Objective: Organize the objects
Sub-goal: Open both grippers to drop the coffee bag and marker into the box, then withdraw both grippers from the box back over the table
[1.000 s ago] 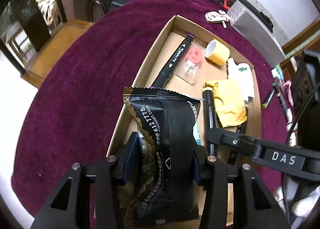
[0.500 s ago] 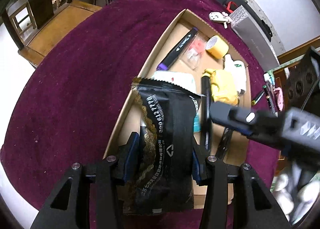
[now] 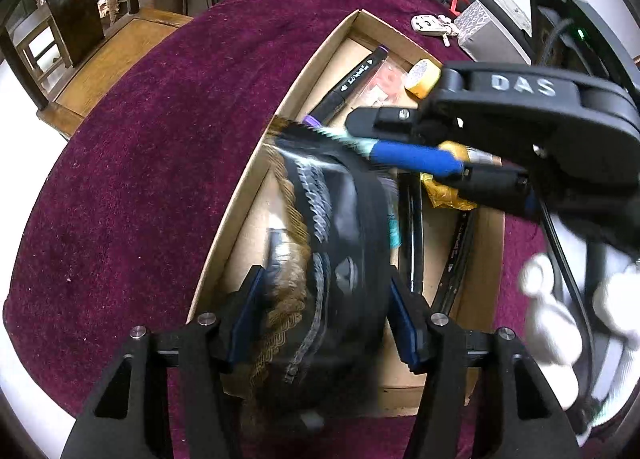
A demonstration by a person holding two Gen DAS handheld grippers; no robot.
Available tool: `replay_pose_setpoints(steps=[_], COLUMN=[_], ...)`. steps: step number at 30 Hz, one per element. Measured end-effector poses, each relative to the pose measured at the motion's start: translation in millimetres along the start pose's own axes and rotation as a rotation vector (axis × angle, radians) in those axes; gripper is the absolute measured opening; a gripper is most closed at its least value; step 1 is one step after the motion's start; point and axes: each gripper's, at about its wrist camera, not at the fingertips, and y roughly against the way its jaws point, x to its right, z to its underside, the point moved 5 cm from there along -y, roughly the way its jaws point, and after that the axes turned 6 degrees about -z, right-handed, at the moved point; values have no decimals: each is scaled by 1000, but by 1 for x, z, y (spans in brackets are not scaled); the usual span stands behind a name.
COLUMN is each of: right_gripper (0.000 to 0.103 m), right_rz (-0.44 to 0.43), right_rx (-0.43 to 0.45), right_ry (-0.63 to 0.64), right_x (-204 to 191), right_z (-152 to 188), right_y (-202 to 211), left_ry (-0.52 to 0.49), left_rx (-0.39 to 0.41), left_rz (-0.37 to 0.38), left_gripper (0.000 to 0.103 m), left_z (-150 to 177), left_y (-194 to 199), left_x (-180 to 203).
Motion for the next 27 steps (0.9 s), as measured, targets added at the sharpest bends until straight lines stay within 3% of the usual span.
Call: replay_pose_setpoints(steps=[4, 9, 11, 17, 19, 22, 27], right_gripper=[28, 29, 35, 35, 36, 46, 46], right_rz=[83, 6, -20, -75, -84, -73, -51], right_rx=[38, 48, 54, 109, 144, 191, 240], right_ry=[49, 25, 1, -55, -86, -135, -220], right_x=[-1, -2, 5, 18, 31, 55, 88], right_z=[-16, -10, -7, 3, 8, 16, 32], right_y=[7, 26, 33, 66, 84, 108, 131], left_ry=[31, 65, 77, 87, 81, 69, 11], left_rx=[-10, 35, 56, 93, 98, 94, 73], left_rz=[31, 78, 80, 62, 60, 60, 64], left_gripper=[53, 53, 53, 53, 53, 53, 53], left_z=[0, -3, -4, -13, -14, -15, -13], left_y=[4, 27, 35, 46, 47, 45, 36], left_x=[-5, -15, -19, -28, -26, -18, 17])
